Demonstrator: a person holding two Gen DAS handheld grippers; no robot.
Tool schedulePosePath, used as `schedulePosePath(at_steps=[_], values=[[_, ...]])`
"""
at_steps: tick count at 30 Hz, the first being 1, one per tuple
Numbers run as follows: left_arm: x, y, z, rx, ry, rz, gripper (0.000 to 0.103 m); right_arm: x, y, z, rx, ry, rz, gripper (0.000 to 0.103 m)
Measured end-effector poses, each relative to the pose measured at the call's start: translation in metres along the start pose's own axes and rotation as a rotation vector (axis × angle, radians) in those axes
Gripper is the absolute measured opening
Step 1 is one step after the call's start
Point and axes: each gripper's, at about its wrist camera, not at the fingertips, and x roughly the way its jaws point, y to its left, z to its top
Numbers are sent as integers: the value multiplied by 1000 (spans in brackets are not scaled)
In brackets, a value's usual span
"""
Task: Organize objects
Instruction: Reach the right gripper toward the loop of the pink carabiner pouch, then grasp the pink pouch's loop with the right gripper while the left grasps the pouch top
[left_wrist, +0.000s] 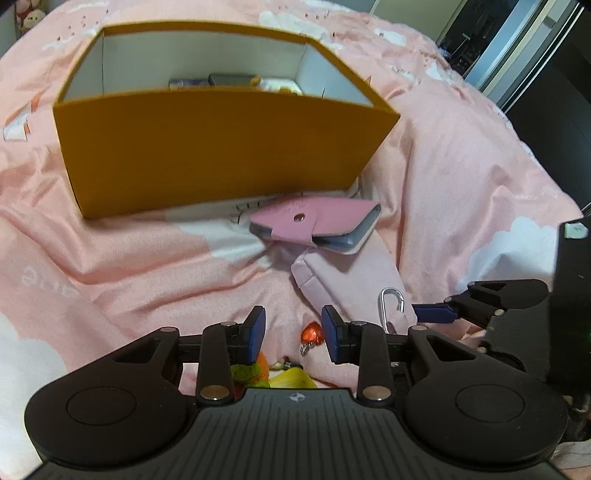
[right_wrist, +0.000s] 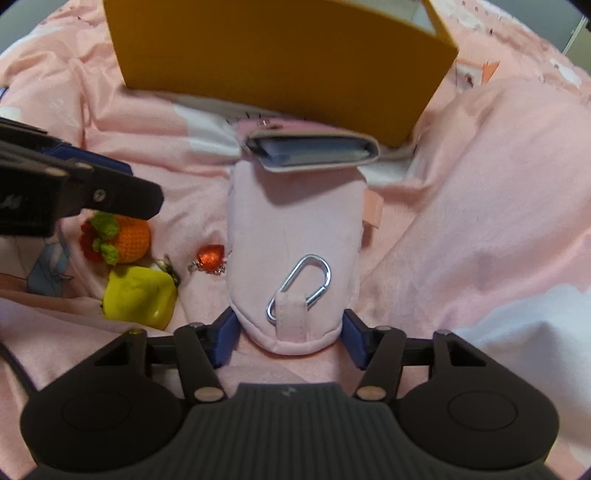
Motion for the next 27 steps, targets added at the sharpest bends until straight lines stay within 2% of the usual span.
schedulePosePath(at_steps=[7, 13, 16, 17, 21, 24, 27], values=[[-28, 6, -1, 0, -84, -14, 35, -51, 3, 10, -1, -135, 68, 56], [-47, 12, -9, -7, -120, -13, 35, -78, 6, 27, 12, -172, 193, 54], [-50, 16, -10, -20, -124, -20, 35, -79, 20, 38, -47, -166, 210, 54], [-51, 16, -11, -24, -126, -11, 28, -78, 21, 43, -46, -153, 242, 54], [-55, 29, -10, -64, -150, 23, 23, -62, 19, 68, 4, -110, 316, 54], [-55, 42, -9, -100, -157, 32, 23, -52, 19, 83, 61, -133, 350, 54], [-51, 50, -8, -110, -156, 51, 25, -43, 22, 92, 91, -186, 320, 54]])
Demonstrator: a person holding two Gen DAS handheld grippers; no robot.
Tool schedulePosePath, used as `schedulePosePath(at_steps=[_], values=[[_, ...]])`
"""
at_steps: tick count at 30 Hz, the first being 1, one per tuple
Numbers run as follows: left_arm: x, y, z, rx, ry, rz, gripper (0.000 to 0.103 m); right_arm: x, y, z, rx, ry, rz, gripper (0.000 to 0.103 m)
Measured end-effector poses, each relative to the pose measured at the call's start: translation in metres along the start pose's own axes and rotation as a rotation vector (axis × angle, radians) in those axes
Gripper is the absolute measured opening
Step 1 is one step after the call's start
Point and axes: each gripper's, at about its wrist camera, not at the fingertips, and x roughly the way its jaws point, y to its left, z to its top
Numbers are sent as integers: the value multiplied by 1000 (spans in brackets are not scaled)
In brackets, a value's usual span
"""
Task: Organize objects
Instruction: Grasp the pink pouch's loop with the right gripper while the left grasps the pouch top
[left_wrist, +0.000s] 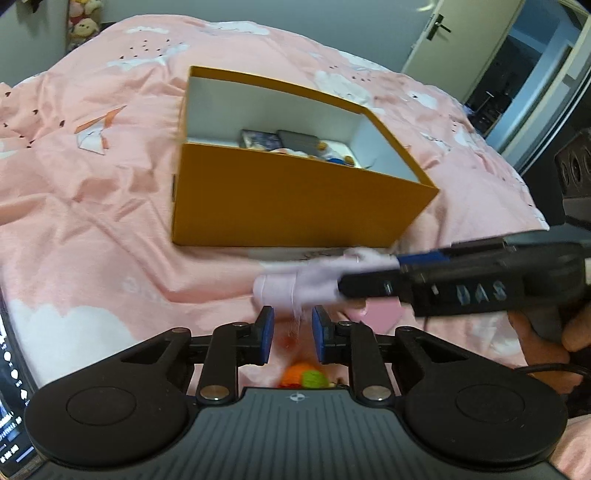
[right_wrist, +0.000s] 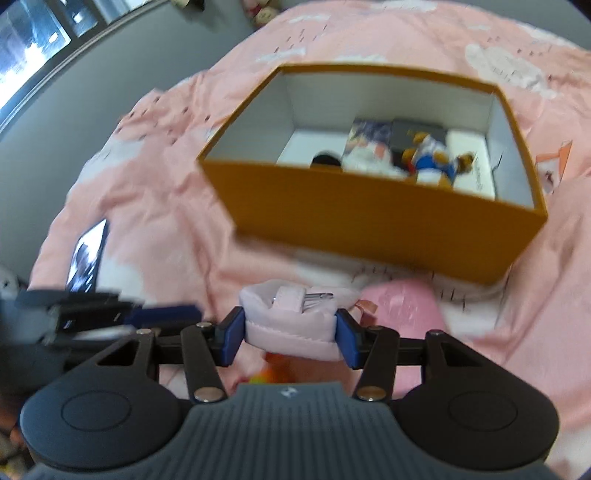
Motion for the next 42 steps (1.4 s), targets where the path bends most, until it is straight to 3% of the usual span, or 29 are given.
schedulePosePath(at_steps=[7, 13, 18, 22, 27, 32, 39, 42], values=[[14, 2, 5, 46, -6, 13, 33, 15, -13, 9, 86, -91, 19, 57], [28, -13, 13, 200, -68, 71, 42, 20, -15, 15, 92, -134, 17, 58], [50, -34, 15, 350, -82, 149, 42, 23, -16, 18, 83, -150, 17, 59], [59, -46, 16, 406, -102, 180, 39, 26, -17, 19, 79, -152, 14, 60], [58, -44, 16, 381, -113, 172, 25, 25, -19, 19, 73, -171, 2, 61], [50, -42, 18, 344, -108, 146, 19, 14, -19, 14, 63, -198, 3, 64], [29, -32, 30, 251, 0, 107, 17, -18, -30, 7, 104, -276, -15, 66], [21, -21, 37, 188, 59, 56, 17, -20, -44, 6, 136, -244, -49, 62]])
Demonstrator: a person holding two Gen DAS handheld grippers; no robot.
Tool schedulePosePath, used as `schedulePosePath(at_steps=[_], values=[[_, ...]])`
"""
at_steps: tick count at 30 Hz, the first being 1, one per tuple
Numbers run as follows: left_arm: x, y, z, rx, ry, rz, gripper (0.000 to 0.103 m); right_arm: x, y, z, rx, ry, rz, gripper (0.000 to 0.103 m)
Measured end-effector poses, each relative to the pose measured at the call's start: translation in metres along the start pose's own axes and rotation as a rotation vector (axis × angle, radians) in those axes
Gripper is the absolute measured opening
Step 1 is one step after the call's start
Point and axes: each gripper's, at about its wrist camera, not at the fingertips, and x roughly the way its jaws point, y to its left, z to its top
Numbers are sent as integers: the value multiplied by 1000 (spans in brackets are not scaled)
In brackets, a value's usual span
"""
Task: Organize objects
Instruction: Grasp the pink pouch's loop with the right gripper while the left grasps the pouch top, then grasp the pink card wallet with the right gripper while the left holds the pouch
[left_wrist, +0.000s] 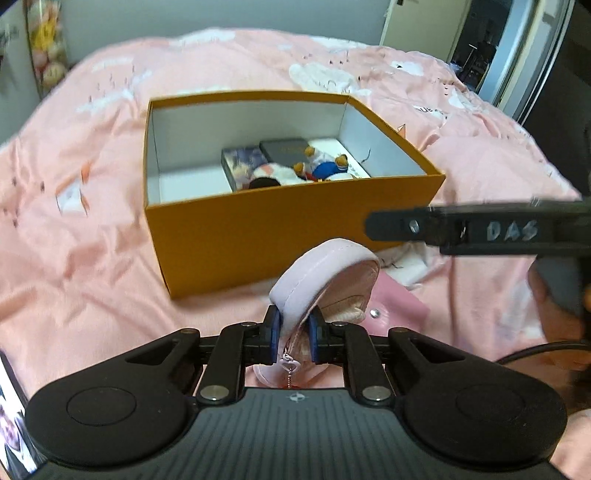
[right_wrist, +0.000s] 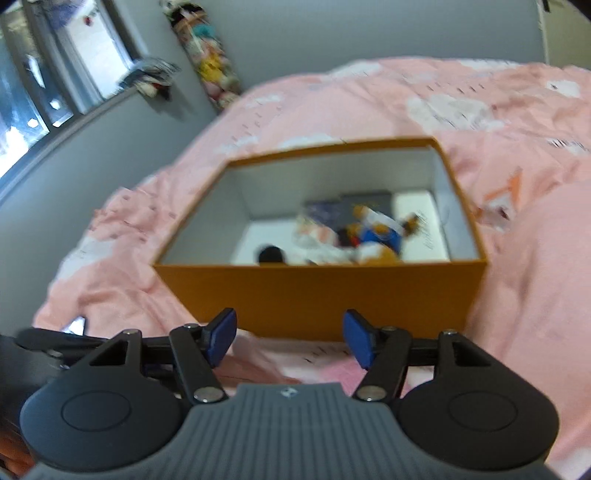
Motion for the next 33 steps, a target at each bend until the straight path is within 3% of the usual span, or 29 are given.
schedulePosePath(at_steps=[5, 11, 13, 18, 23, 28, 31, 33], values=[[19, 14, 1, -84, 74, 21, 19, 25, -24, -7, 16, 124, -92, 55], [36, 28, -7, -148, -2, 49, 25, 55, -46, -20, 14, 243, -125, 55], [38, 32, -8, -167, -27, 51, 28, 62, -54, -22, 36, 271, -117, 55], [31, 39, -11, -214, -42, 5, 55, 77, -70, -26, 85, 335, -64, 56], [28, 42, -16, -263, -25, -48, 57, 86, -80, -28, 107, 357, -26, 58], [19, 37, -17, -263, -83, -89, 62, 96, -97, -36, 196, 378, 39, 62], [28, 40, -16, -276, -43, -49, 64, 94, -98, -38, 211, 378, 52, 60], [39, 43, -17, -291, 4, -18, 62, 91, -97, -38, 206, 376, 46, 52]])
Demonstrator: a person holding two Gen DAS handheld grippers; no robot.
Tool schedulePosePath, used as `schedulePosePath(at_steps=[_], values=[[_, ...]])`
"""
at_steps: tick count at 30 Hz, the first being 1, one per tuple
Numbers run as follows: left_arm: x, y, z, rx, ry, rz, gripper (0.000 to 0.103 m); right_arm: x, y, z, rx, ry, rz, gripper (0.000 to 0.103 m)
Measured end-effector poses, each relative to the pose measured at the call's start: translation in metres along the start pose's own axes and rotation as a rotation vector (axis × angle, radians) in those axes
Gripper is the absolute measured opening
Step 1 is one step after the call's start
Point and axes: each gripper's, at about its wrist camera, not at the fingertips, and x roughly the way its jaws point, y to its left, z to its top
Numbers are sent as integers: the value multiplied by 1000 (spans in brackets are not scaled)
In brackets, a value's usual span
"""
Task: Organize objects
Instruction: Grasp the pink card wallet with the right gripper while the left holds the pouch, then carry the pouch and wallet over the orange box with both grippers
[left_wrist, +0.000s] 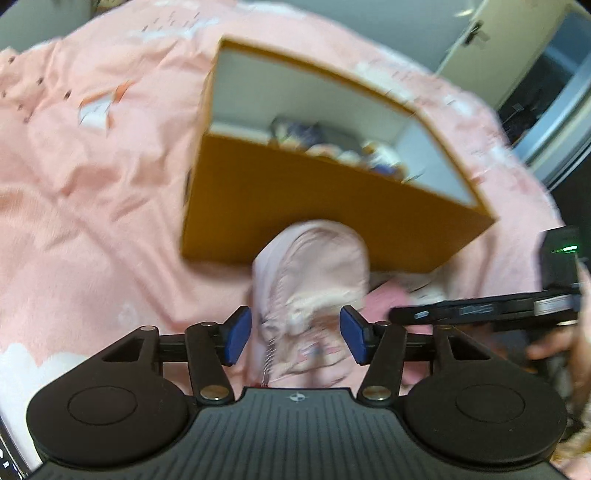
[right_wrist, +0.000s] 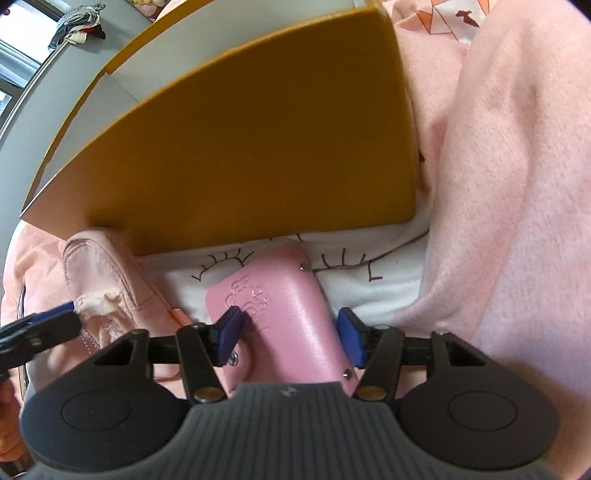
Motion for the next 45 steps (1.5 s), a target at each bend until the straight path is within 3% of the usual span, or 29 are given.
schedulePosePath(at_steps=[4, 6, 9, 14, 23, 28, 35, 40, 45], values=[[13, 6, 1, -27, 28, -4, 59, -12, 5, -7, -10, 9, 24, 36], [14, 6, 0, -28, 32, -10, 46, -18, 8, -11, -22, 10, 45, 29], [13, 6, -1, -26, 27, -1, 34, -25, 12, -16, -31, 3, 55, 24], [4, -1, -4, -5, 17, 13, 25, -44, 31, -26, -77, -34, 55, 18], [-36, -23, -3, 69, -49, -29, 23, -98, 51, -23, -90, -155, 79, 17], [-64, -38, 6, 105, -110, -70, 23, -134, 68, -16, -109, -269, 119, 17], [-92, -49, 43, 142, -185, -22, 23, -170, 99, 15, -167, -401, 164, 17], [-98, -43, 85, 169, -200, 33, 23, -161, 114, 56, -154, -436, 194, 17], [-78, -26, 124, 153, -146, 91, 23, -120, 120, 97, -91, -402, 211, 17]])
